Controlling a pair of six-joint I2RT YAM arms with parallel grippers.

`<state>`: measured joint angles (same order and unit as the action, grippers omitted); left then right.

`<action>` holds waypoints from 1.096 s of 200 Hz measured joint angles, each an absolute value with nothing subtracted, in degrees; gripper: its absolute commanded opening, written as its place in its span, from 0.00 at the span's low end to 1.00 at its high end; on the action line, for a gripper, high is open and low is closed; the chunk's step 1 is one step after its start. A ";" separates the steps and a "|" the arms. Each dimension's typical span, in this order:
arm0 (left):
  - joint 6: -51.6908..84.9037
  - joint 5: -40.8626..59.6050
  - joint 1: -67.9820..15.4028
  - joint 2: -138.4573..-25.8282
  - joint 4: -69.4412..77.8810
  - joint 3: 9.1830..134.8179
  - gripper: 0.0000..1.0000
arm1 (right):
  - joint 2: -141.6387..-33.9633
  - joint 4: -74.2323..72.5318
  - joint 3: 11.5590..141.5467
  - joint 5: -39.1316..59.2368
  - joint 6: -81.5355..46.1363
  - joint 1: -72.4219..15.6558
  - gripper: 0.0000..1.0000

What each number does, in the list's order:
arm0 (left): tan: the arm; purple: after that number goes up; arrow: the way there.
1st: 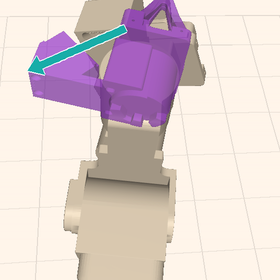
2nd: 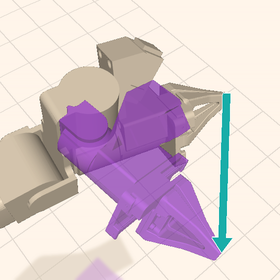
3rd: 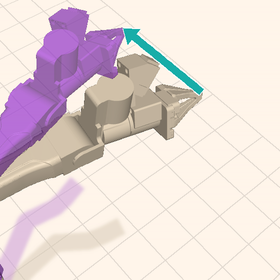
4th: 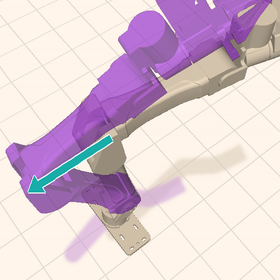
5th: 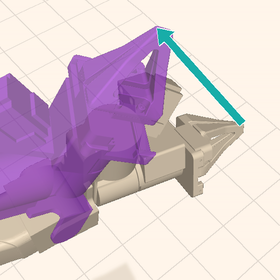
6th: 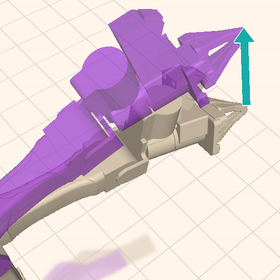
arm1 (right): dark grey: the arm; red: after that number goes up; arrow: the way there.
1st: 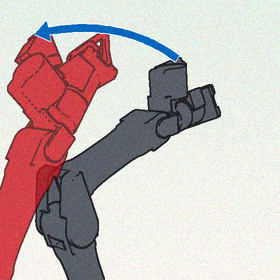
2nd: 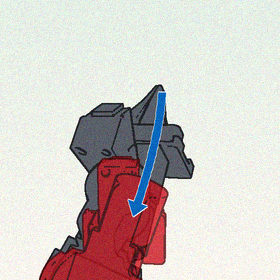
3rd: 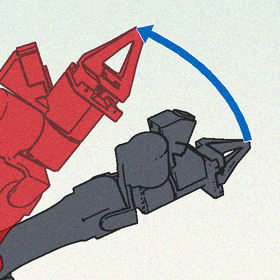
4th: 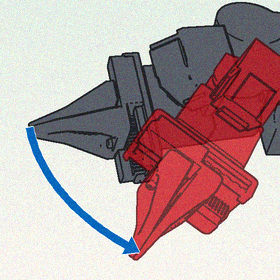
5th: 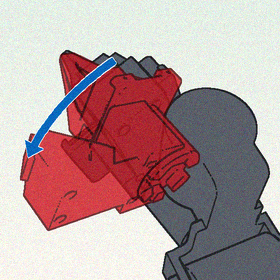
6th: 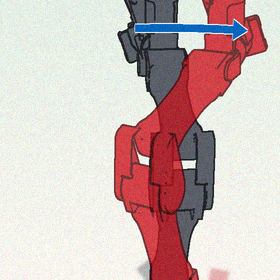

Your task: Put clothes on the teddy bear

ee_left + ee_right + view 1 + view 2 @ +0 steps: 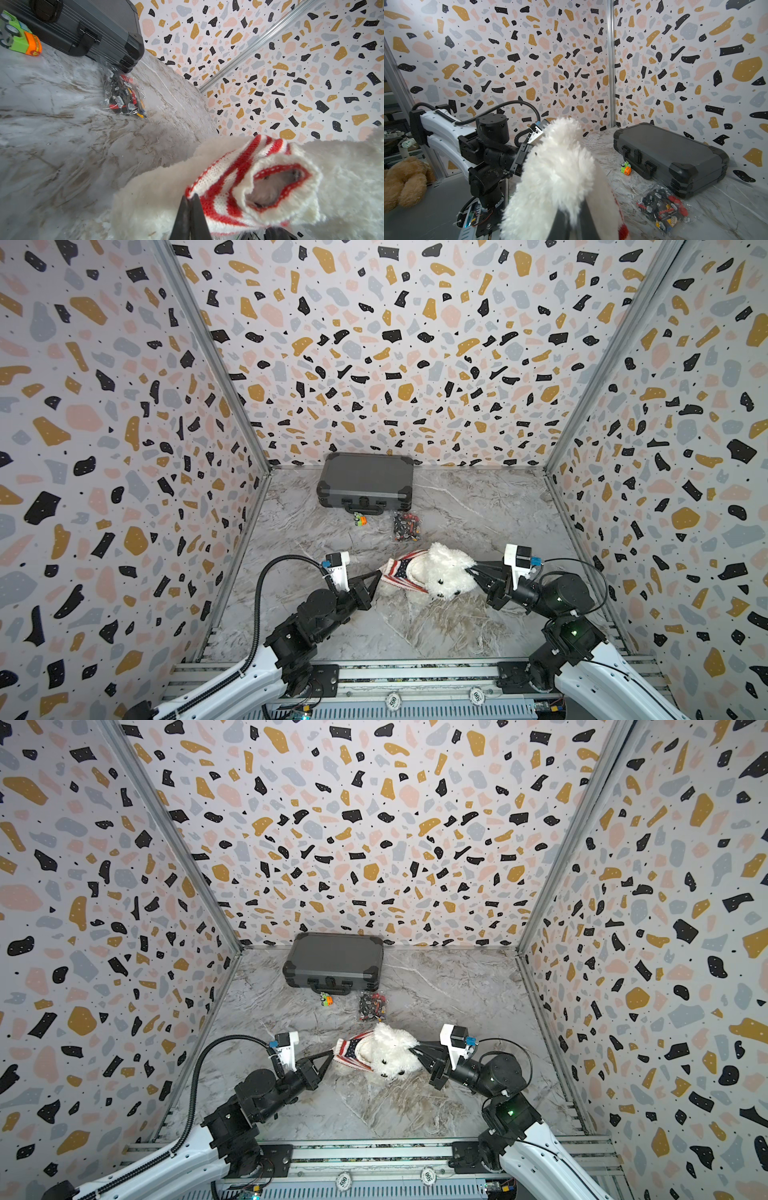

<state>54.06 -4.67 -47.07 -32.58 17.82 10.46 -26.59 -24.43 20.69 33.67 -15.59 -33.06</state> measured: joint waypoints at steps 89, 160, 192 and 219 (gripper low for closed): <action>50.35 -4.75 -46.11 -38.87 19.22 11.77 0.00 | -27.05 -27.09 20.56 35.27 -17.91 -33.04 0.00; 50.11 -1.45 -43.09 -40.34 21.85 10.63 0.00 | -27.49 -28.53 19.64 35.35 -18.17 -32.99 0.00; 49.43 2.79 -42.81 -44.49 24.18 10.90 0.00 | -28.99 -30.17 19.64 35.38 -18.59 -32.95 0.00; 49.06 6.37 -42.74 -46.04 26.65 10.90 0.00 | -30.39 -30.72 19.64 35.35 -18.63 -32.95 0.00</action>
<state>49.06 6.37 -42.74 -46.04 26.65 10.90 -30.39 -30.72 19.64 35.35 -18.63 -32.95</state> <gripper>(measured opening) 0.044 0.069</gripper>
